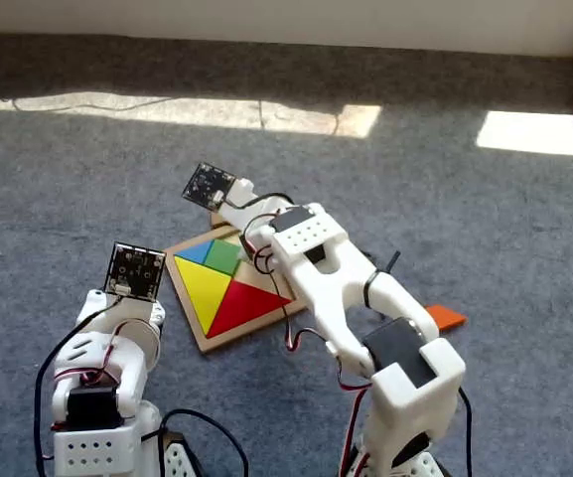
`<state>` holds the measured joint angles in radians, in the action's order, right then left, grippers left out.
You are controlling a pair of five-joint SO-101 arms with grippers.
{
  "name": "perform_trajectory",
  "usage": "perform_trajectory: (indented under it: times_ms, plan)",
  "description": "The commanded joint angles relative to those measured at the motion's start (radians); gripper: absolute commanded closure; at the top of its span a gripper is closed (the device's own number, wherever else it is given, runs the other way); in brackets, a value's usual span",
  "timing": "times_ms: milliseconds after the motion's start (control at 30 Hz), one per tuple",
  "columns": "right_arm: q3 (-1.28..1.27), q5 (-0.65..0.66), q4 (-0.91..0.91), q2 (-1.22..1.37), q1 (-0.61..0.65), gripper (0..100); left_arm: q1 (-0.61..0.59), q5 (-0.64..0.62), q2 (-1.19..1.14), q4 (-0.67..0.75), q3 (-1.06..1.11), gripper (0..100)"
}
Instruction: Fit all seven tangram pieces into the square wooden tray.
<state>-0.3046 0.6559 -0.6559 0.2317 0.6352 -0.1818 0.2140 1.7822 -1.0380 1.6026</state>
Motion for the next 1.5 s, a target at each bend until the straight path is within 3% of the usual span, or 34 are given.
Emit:
perform_trajectory:
  times_ms: [0,333,533,800,1033,1233,1467]
  plan:
    - [0.061,0.006,-0.064,-0.117,-0.013,95.7,-0.016,0.008,0.041,0.005,-0.015,99]
    - [0.061,-0.178,-0.168,-0.205,-0.03,95.7,-0.019,0.008,0.041,0.005,-0.015,99]
    - [0.064,-0.324,-0.168,-0.234,-0.045,95.4,-0.134,0.0,0.041,0.005,-0.045,99]
    - [0.071,-0.466,-0.162,-0.229,-0.044,95.0,-0.15,-0.002,0.041,0.005,-0.054,99]
    - [0.114,-0.594,-0.091,-0.225,-0.016,73.8,-0.15,-0.002,0.041,0.005,-0.054,99]
    - [0.108,-0.6,0.068,-0.185,0.048,71.7,-0.15,-0.002,0.041,0.005,-0.054,99]
    - [0.285,-0.6,0.096,0.101,0.093,71.7,-0.15,-0.002,0.041,0.005,-0.054,99]
